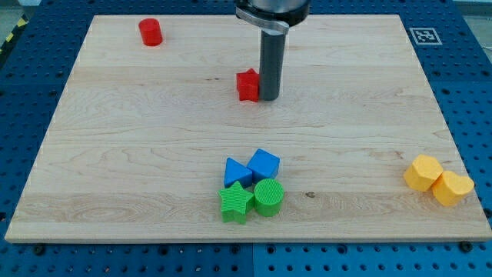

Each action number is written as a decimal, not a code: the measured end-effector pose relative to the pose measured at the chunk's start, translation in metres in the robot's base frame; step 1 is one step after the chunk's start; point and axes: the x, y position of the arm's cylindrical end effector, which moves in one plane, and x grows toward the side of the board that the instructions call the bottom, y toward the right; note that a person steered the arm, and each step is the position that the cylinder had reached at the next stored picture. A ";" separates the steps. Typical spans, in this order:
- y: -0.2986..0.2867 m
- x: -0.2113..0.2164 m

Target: Move the red star towards the red circle

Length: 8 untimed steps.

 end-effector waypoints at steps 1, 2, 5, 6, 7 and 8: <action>-0.014 -0.007; -0.030 0.031; -0.028 0.001; -0.023 -0.017; -0.047 -0.022; -0.059 -0.043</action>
